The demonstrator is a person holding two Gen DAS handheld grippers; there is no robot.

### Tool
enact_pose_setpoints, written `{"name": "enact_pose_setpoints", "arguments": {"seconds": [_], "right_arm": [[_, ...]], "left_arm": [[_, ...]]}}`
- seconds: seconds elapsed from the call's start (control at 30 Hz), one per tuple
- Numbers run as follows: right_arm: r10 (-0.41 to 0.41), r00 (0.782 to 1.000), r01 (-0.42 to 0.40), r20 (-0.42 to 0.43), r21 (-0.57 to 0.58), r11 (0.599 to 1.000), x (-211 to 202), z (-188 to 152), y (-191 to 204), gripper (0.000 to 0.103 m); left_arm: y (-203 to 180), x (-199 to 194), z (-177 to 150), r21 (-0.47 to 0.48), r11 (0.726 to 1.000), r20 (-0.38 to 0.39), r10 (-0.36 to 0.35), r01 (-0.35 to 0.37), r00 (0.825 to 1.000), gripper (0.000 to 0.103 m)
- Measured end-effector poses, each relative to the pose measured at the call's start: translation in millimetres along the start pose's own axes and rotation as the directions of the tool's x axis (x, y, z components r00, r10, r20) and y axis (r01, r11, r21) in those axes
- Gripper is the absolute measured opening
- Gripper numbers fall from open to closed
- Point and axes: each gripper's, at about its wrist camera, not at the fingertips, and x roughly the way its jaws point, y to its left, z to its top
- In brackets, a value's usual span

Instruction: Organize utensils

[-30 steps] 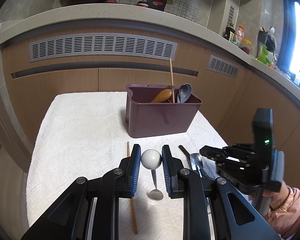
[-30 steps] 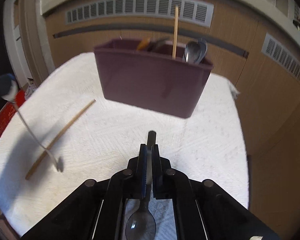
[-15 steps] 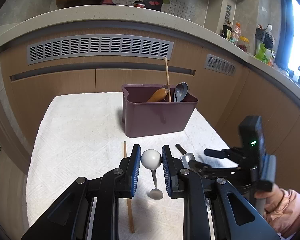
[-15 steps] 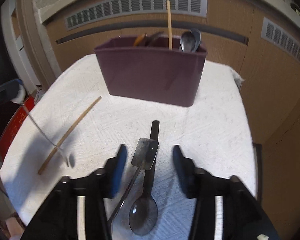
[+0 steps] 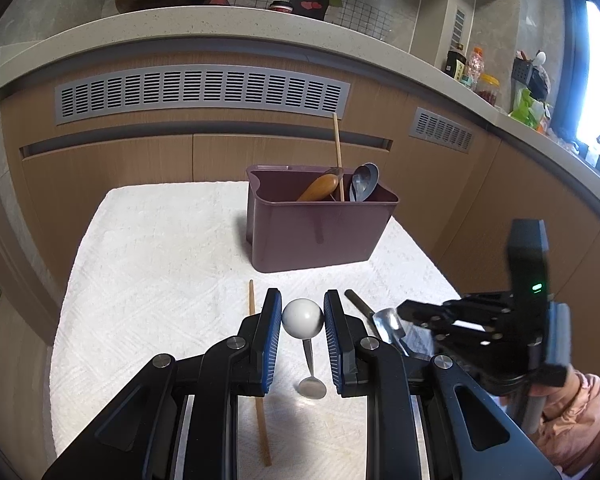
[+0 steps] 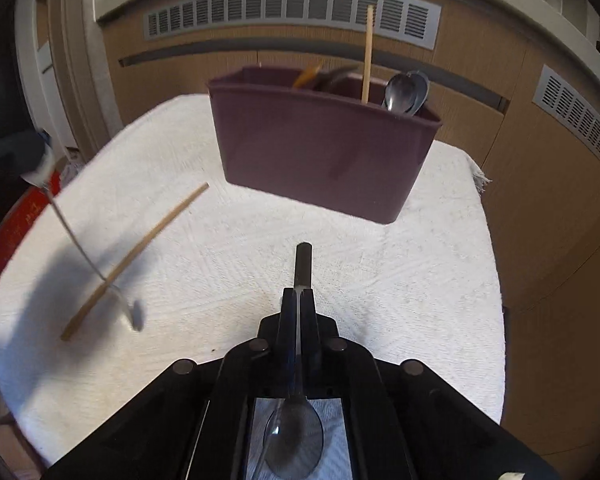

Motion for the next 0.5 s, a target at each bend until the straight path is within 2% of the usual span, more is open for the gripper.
{"name": "enact_pose_setpoints", "arguments": {"seconds": [0.2, 0.43, 0.5], "right_arm": [[0.033, 0.998, -0.034, 0.050, 0.008, 0.999, -32.4, 3.2, -8.6, 0.000], [0.044, 0.999, -0.045, 0.006, 0.061, 0.997, -15.8, -11.8, -20.5, 0.002], [0.070, 0.997, -0.069, -0.016, 0.067, 0.995, -9.8, -15.4, -18.2, 0.009]], "left_arm": [[-2.1, -3.1, 0.3, 0.002, 1.000, 0.004, 0.000, 0.000, 1.000, 0.022], [1.6, -1.9, -1.7, -0.009, 1.000, -0.006, 0.005, -0.005, 1.000, 0.023], [2.3, -1.2, -2.0, -0.013, 1.000, -0.007, 0.006, -0.006, 1.000, 0.022]]}}
